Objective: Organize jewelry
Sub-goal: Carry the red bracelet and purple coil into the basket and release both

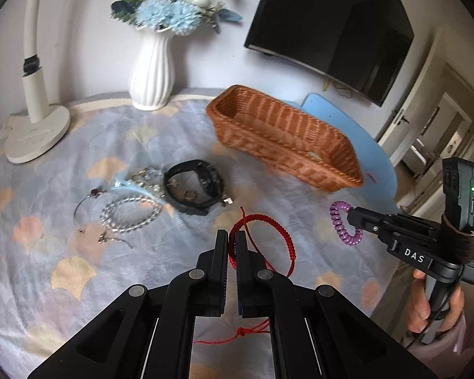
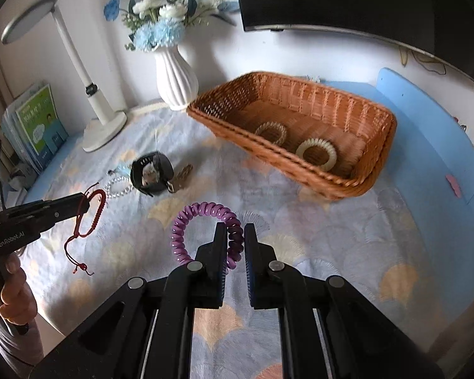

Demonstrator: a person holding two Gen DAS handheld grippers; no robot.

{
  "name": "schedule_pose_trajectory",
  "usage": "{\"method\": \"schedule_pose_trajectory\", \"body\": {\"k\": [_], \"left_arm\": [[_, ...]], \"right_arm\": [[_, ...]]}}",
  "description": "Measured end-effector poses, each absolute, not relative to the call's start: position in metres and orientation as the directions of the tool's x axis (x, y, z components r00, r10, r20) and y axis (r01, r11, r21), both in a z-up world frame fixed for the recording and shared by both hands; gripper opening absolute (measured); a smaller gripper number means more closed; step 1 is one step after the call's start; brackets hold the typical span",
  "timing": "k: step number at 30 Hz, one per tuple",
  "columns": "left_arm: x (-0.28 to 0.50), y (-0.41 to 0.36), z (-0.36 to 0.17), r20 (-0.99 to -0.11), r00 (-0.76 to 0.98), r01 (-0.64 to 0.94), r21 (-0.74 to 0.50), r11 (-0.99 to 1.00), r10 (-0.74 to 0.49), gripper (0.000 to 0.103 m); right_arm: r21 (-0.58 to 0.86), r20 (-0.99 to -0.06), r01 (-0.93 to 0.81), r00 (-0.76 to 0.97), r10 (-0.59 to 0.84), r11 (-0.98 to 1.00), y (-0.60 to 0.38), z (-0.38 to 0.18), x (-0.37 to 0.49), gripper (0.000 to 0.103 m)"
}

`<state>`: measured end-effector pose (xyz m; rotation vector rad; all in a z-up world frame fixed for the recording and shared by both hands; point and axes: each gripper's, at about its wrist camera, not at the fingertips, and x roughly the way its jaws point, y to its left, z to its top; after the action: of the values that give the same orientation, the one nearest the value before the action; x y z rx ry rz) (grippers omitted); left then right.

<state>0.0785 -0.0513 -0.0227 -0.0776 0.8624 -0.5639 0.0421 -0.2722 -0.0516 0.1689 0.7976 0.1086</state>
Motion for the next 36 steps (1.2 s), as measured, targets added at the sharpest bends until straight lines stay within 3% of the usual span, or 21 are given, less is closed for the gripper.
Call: {"method": "schedule_pose_trajectory", "body": {"k": [15,25,29,36], "left_arm": [[0.099,-0.091,0.024,-0.665,0.502,0.531,-0.269,0.804,-0.553,0.004],[0.195,-0.2,0.056,-0.668,0.48,0.565,-0.261,0.782,-0.569,0.004],[0.234,-0.247,0.038,-0.686,0.458,0.558,-0.274,0.784,-0.565,0.004],[0.28,-0.292,-0.047,-0.808,0.365,0.506,-0.244,0.827,-0.462,0.004]], "right_arm": [[0.175,-0.601,-0.016,0.791,0.12,0.984,-0.324,0.001,0.051,0.011],[0.195,-0.613,0.144,0.79,0.006,0.97,-0.398,0.003,0.123,0.011],[0.145,-0.679,0.173,0.733,-0.029,0.974,-0.409,-0.021,0.162,0.011],[0.113,-0.758,0.158,0.652,-0.017,0.981,-0.415,-0.06,0.198,0.011]]}}
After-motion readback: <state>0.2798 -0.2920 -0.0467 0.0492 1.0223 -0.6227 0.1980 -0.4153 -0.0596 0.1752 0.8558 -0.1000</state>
